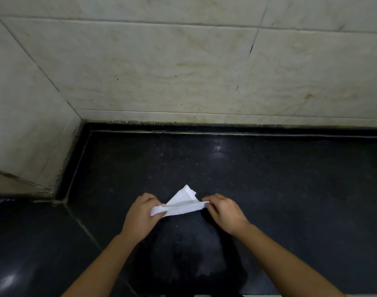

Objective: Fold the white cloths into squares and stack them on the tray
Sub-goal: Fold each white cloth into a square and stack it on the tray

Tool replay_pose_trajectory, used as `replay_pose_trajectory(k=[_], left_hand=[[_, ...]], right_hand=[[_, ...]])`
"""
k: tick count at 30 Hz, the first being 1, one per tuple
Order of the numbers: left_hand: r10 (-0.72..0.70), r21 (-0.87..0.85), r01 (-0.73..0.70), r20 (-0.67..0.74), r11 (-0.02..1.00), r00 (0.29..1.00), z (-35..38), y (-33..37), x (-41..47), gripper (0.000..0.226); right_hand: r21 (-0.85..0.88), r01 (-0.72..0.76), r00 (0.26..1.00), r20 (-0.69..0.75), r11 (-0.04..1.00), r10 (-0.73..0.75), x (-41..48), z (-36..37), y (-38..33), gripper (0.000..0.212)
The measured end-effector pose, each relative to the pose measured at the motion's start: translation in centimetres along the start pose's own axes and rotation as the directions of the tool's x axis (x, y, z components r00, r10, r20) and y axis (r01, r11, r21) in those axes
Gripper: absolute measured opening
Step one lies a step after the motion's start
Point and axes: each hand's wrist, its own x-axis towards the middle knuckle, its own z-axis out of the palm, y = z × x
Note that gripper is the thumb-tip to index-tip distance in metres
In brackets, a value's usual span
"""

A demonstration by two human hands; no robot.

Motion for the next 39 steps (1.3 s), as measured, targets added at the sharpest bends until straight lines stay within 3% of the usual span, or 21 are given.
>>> replay_pose_trajectory(k=[5, 8, 10, 13, 20, 24, 30, 32, 34, 36, 39], left_hand=[[-0.171, -0.072, 0.165, -0.086, 0.984, 0.982, -4.7, 3.1, -0.5, 0.029], [-0.166, -0.152, 0.154, -0.073, 0.976, 0.983, -7.3, 4.4, -1.4, 0.017], [-0.126, -0.146, 0.111, -0.097, 0.983, 0.987, -8.2, 4.4, -2.0, 0.027], [-0.2, -0.152, 0.175, -0.166, 0.973, 0.966, -8.8, 5.4, -3.1, 0.036], [-0.228, -0.139, 0.194, -0.291, 0.971, 0.929, -9.8, 8.5, -3.8, 0.013], [-0.288, -0.236, 0.207, -0.388, 0.949, 0.876, -11.7, 10.2, -1.6, 0.018], [-0.258, -0.331, 0.053, -0.614, 0.942, 0.746, -14.9, 11.8, 0.6, 0.028], [-0.184, -0.231, 0.045, -0.627, 0.972, 0.757, -13.8, 10.8, -0.6, 0.027], [-0.064, -0.036, 0.053, -0.574, 0.998, 0.817, -11.1, 8.8, -2.7, 0.023], [0.004, 0.085, 0.038, -0.443, 0.996, 0.896, -7.1, 6.2, -5.5, 0.027], [-0.014, 0.127, 0.042, -0.211, 0.991, 0.977, -0.5, 2.5, -10.6, 0.019]], right_hand=[[0.13, 0.087, 0.994, -0.073, 0.988, -0.078, 0.9, -4.4, -1.9, 0.017], [0.212, 0.142, 0.986, -0.118, 0.967, -0.118, 1.3, -7.4, -3.2, 0.013], [0.235, 0.176, 0.978, -0.152, 0.956, -0.142, 1.7, -8.8, -3.7, 0.013], [0.232, 0.235, 0.963, -0.185, 0.944, -0.194, 1.6, -10.5, -4.3, 0.013], [0.31, 0.203, 0.967, -0.213, 0.929, -0.14, 0.7, -12.7, -5.0, 0.011], [0.28, 0.219, 0.957, -0.248, 0.935, -0.15, 1.9, -14.8, -6.8, 0.009], [0.257, 0.333, 0.872, -0.45, 0.907, -0.193, 2.5, -17.0, -9.1, 0.011], [0.218, 0.349, 0.863, -0.455, 0.912, -0.221, 1.7, -15.8, -8.3, 0.011], [0.183, 0.329, 0.886, -0.398, 0.926, -0.237, 0.6, -13.0, -6.4, 0.012], [0.165, 0.289, 0.923, -0.308, 0.943, -0.229, -0.9, -9.1, -3.8, 0.014], [0.134, 0.218, 0.972, -0.114, 0.967, -0.203, -3.8, -2.7, 0.3, 0.019]])
